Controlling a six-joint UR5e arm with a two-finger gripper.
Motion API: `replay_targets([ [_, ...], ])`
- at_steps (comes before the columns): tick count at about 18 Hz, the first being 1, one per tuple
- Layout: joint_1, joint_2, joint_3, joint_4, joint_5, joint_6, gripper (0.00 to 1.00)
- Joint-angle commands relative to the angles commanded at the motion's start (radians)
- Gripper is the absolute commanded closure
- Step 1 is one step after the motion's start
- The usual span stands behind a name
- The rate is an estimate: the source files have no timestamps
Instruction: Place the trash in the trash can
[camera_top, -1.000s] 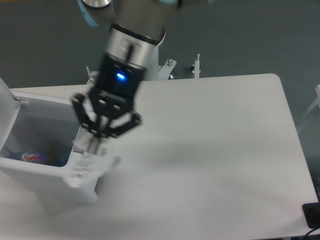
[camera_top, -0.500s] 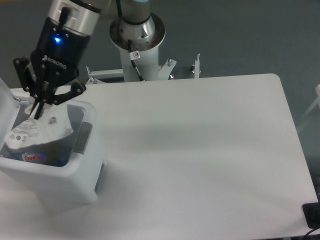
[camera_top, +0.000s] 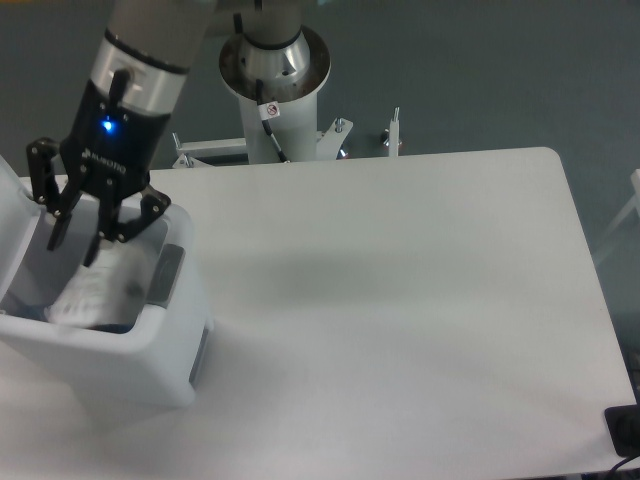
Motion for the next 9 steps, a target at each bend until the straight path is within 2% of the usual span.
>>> replay_targets([
  [2,0.000,-0.008,0.008,-0.002,0.002,0.000,0.00],
  [4,0.020,-0.055,0.046,-0.006,0.002,0.000,0.00],
  [9,0.155,-0.195,0.164,-0.006,-0.006,0.002,0.00],
])
